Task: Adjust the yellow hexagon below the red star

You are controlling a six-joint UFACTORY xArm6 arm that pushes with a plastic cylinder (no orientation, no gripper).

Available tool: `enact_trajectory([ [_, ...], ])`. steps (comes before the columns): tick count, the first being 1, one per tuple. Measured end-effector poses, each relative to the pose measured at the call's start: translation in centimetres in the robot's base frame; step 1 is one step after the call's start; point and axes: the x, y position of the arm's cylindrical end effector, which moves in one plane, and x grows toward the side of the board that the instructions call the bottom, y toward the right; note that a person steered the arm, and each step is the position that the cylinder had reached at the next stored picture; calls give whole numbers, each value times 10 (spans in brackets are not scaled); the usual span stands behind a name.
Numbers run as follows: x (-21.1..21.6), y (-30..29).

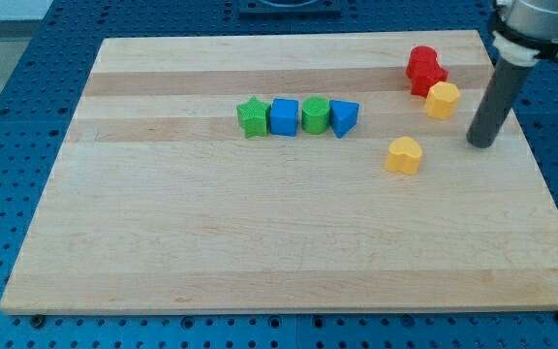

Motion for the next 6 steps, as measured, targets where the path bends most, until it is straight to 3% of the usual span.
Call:
enact_trajectory([
  [3, -53, 9],
  [6, -55, -6],
])
